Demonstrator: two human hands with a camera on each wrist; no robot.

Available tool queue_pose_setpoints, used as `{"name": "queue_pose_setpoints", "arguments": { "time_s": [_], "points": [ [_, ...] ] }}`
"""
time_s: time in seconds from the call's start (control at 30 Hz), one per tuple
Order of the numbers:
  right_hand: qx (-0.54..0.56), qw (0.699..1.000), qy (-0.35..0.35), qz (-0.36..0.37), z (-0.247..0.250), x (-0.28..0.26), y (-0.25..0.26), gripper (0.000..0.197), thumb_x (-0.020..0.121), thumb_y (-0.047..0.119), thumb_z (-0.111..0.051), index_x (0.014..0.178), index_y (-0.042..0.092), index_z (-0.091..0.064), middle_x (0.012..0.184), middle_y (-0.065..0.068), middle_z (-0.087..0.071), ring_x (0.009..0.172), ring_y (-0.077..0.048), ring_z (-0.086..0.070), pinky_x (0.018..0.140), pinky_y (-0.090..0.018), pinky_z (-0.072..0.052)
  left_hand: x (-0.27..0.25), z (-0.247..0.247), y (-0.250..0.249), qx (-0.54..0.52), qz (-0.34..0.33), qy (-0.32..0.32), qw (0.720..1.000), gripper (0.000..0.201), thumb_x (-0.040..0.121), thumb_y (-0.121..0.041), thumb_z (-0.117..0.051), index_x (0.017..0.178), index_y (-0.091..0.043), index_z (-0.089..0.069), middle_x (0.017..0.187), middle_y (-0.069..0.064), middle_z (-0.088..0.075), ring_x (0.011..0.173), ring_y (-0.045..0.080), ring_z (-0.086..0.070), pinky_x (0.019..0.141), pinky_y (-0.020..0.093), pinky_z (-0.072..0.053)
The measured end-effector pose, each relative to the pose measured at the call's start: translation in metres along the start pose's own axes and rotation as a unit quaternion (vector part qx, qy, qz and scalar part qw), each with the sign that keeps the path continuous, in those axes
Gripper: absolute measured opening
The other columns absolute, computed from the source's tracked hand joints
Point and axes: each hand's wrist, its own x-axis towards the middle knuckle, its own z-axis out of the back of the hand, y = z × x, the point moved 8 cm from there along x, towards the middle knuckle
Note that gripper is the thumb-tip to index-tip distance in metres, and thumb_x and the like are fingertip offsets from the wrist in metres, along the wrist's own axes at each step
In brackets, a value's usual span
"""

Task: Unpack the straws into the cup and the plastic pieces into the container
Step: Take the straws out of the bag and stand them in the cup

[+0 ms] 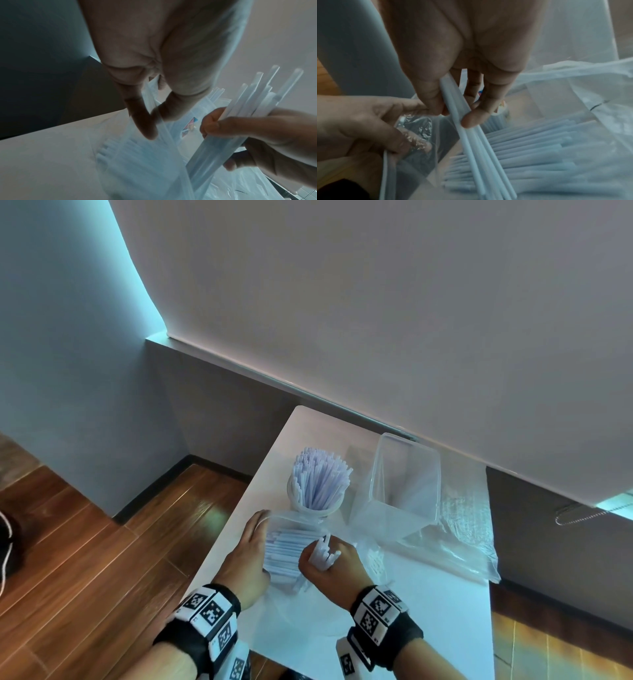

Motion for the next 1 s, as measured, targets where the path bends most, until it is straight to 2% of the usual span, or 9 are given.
{"name": "queue_pose_setpoints", "arguments": {
  "time_s": [0.07,0.17,0.33,0.4,0.5,0.6,0.73,0.87,1.0],
  "points": [
    [-0.006,1.0,-0.007,0.004,0.002,0.002,-0.002,0.032,0.073,0.015,-0.058,0.052,0.02,-0.034,0.048,0.008,-0.036,0.047,-0.009,-0.034,0.048,-0.027,-0.032,0.001,-0.001,0.0,-0.002,-0.004,0.0,1.0,0.106,0.079,0.004,-0.072,0.151,-0.03,-0.003,0.154,-0.011,-0.009,0.137,0.016,-0.032,0.1,0.027,-0.05],
    [-0.027,1.0,0.002,0.003,0.005,0.003,0.0,0.029,0.073,0.014,-0.059,0.053,0.021,-0.038,0.048,0.008,-0.038,0.047,-0.009,-0.037,0.049,-0.024,-0.032,0.004,-0.001,0.002,-0.002,-0.005,0.0,1.0,0.108,0.077,0.004,-0.074,0.151,-0.03,-0.004,0.153,-0.012,-0.01,0.138,0.016,-0.032,0.1,0.029,-0.051],
    [-0.089,0.994,0.044,-0.04,-0.002,0.0,-0.018,0.022,0.071,0.031,-0.059,0.058,0.047,-0.052,0.08,0.008,-0.058,0.071,-0.007,-0.057,0.064,-0.018,-0.045,0.006,-0.001,0.0,0.0,-0.008,-0.004,1.0,0.105,0.08,0.005,-0.07,0.153,-0.027,-0.002,0.156,-0.011,-0.005,0.14,0.017,-0.03,0.1,0.029,-0.051],
    [-0.13,0.988,0.065,-0.055,-0.006,0.001,-0.022,0.014,0.071,0.036,-0.058,0.059,0.04,-0.051,0.08,0.01,-0.057,0.071,-0.006,-0.056,0.059,-0.009,-0.037,0.007,-0.001,0.001,-0.003,-0.009,-0.005,1.0,0.105,0.079,0.005,-0.07,0.152,-0.027,-0.002,0.156,-0.012,-0.006,0.139,0.017,-0.031,0.1,0.03,-0.051],
    [-0.169,0.984,0.036,-0.031,-0.001,0.004,-0.01,0.029,0.077,0.027,-0.057,0.055,0.024,-0.039,0.064,0.01,-0.045,0.059,-0.01,-0.046,0.052,-0.013,-0.029,0.009,-0.001,0.002,0.002,-0.006,-0.011,1.0,0.105,0.079,0.005,-0.07,0.152,-0.028,-0.002,0.155,-0.014,-0.005,0.139,0.017,-0.03,0.101,0.031,-0.05],
    [-0.188,0.981,0.037,-0.019,-0.001,0.004,-0.006,0.028,0.073,0.027,-0.05,0.054,0.021,-0.029,0.056,0.009,-0.033,0.051,-0.012,-0.035,0.048,-0.013,-0.022,0.011,-0.001,0.0,0.005,-0.005,-0.013,1.0,0.105,0.08,0.004,-0.071,0.152,-0.029,-0.002,0.155,-0.013,-0.006,0.139,0.016,-0.03,0.101,0.029,-0.05],
    [-0.155,0.982,0.079,-0.079,-0.011,0.002,-0.031,0.028,0.064,0.042,-0.048,0.064,0.013,-0.049,0.065,0.006,-0.051,0.056,-0.008,-0.048,0.051,-0.021,-0.043,0.011,-0.003,-0.001,0.012,-0.006,-0.009,1.0,0.104,0.08,0.003,-0.07,0.152,-0.029,-0.002,0.155,-0.011,-0.006,0.138,0.016,-0.029,0.099,0.029,-0.051],
    [-0.103,0.992,0.053,-0.042,0.011,0.005,0.004,0.022,0.068,0.025,-0.056,0.061,0.005,-0.047,0.059,-0.01,-0.055,0.051,-0.013,-0.046,0.051,-0.033,-0.046,0.013,-0.005,0.003,-0.001,0.0,-0.007,1.0,0.107,0.077,0.004,-0.072,0.149,-0.034,-0.003,0.152,-0.013,-0.01,0.133,0.015,-0.035,0.092,0.026,-0.056],
    [-0.035,0.999,0.031,0.006,0.059,0.012,0.054,0.013,0.072,0.016,-0.066,0.062,0.01,-0.061,0.061,-0.004,-0.065,0.055,-0.011,-0.061,0.059,-0.031,-0.054,0.013,-0.004,0.001,-0.024,-0.005,-0.008,1.0,0.106,0.073,0.006,-0.074,0.143,-0.04,-0.008,0.141,-0.016,-0.02,0.123,0.011,-0.042,0.085,0.021,-0.057]
  ]
}}
